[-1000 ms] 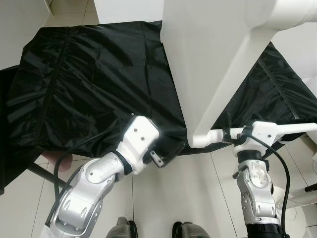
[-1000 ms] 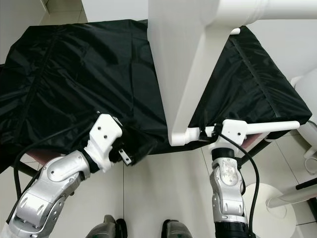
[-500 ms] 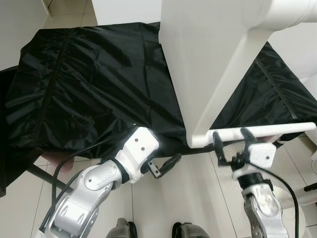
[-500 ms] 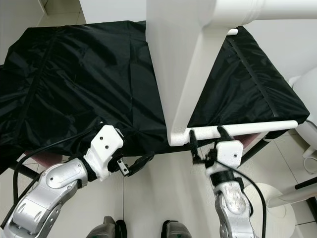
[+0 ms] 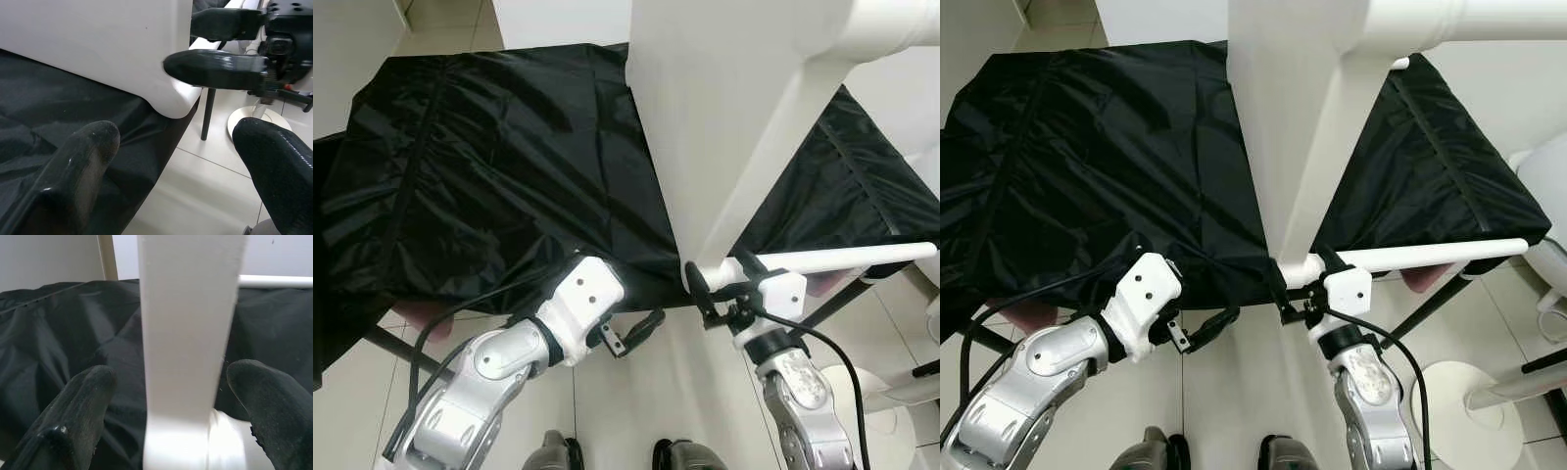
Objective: Building children table
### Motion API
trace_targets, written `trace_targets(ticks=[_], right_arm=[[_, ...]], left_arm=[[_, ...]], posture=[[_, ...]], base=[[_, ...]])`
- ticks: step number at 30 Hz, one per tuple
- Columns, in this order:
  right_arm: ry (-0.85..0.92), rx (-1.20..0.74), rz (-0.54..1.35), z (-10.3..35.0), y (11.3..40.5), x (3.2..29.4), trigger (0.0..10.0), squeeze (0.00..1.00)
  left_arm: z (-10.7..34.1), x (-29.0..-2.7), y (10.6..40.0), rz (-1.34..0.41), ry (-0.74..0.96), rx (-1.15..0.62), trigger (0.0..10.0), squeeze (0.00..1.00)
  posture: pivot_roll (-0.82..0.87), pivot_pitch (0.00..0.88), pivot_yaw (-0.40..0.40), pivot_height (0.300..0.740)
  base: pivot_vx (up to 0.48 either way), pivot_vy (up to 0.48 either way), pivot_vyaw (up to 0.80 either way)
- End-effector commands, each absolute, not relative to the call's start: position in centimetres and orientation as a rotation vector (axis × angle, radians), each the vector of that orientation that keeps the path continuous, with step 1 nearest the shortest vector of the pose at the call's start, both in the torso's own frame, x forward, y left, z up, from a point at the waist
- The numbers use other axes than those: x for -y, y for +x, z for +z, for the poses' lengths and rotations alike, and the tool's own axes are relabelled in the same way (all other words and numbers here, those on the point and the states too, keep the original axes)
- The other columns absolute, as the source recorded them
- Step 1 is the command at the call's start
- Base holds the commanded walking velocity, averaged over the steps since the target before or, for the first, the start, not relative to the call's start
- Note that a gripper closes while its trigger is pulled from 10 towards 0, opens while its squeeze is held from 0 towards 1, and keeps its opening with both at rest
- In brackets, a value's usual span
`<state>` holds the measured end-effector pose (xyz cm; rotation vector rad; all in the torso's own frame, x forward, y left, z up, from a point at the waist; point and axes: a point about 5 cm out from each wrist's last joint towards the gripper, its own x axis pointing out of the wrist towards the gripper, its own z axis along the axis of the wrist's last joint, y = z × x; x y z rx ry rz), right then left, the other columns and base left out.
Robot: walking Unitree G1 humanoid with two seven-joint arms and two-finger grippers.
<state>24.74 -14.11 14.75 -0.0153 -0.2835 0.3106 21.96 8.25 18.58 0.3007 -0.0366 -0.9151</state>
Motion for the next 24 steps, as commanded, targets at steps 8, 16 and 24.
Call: trace_targets(ticks=[8, 16, 24], right_arm=[[0.029, 0.267, 0.302, 14.7, 25.9, 12.7, 10.0, 0.0], [0.072, 0.295, 0.315, 15.6, 26.3, 11.9, 0.0, 0.0], [0.123, 0.346, 0.29, 17.3, 27.2, 11.3, 0.0, 0.0]], left_arm=[[18.7, -8.2, 21.6, -0.929, 0.304, 0.045, 10.0, 0.0], [18.7, -8.3, 21.6, -0.92, 0.306, 0.045, 10.0, 0.0], [18.6, -8.4, 21.6, -0.908, 0.303, 0.041, 10.0, 0.0]], posture=[[-0.06, 0.128, 0.001, 0.74], [-0.05, 0.13, -0.002, 0.74], [-0.05, 0.131, -0.005, 0.74]], base=[[0.0, 0.0, 0.0], [0.0, 0.0, 0.0], [0.0, 0.0, 0.0]])
